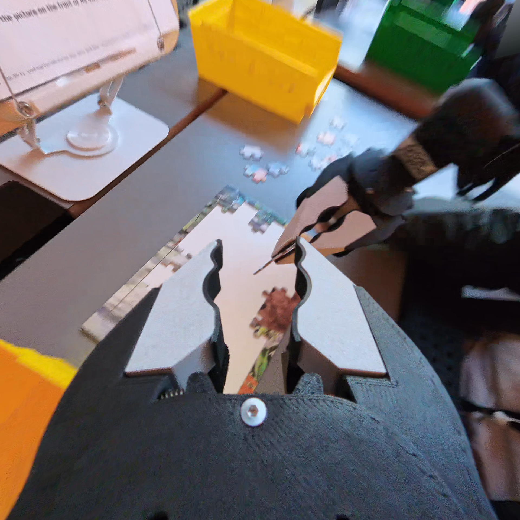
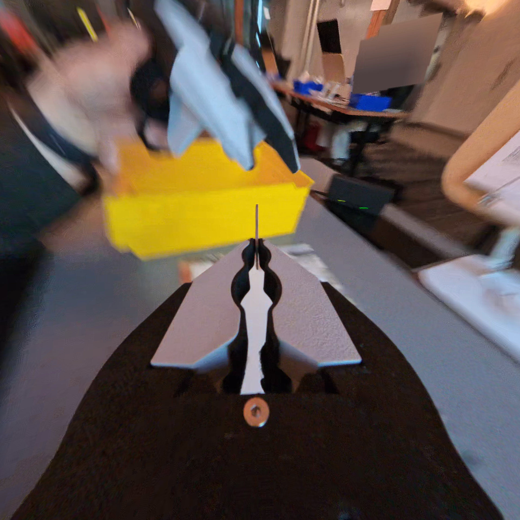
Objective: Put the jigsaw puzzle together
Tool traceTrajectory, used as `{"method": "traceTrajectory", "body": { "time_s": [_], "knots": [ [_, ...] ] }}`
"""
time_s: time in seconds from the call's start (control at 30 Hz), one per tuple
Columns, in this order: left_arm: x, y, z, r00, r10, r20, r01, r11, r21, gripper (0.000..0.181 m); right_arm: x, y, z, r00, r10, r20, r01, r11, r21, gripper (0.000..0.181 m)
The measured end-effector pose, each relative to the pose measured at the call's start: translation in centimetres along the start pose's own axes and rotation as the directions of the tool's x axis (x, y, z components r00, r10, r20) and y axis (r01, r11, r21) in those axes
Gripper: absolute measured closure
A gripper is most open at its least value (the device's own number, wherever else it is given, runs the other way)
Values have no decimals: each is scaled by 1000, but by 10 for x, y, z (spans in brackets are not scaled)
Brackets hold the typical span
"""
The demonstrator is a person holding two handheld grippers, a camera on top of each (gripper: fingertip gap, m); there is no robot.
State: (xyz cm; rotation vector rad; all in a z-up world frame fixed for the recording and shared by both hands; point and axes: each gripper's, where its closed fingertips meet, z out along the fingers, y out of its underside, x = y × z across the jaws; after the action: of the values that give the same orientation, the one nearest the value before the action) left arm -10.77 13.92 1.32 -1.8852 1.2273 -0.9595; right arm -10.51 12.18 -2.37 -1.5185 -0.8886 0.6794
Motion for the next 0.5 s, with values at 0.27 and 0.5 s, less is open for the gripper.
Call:
{"method": "traceTrajectory", "body": {
  "time_s": [0.27, 0.5],
  "knots": [
    [34, -37, -9, 821, -252, -513, 382, 909, 166, 150, 45, -55, -55, 538, 646, 542, -840, 467, 276, 181],
    [49, -32, 19, 756, -316, -573, 442, 892, 91, 158, 35, -59, -51, 491, 645, 586, -865, 443, 237, 181]
  ]
}}
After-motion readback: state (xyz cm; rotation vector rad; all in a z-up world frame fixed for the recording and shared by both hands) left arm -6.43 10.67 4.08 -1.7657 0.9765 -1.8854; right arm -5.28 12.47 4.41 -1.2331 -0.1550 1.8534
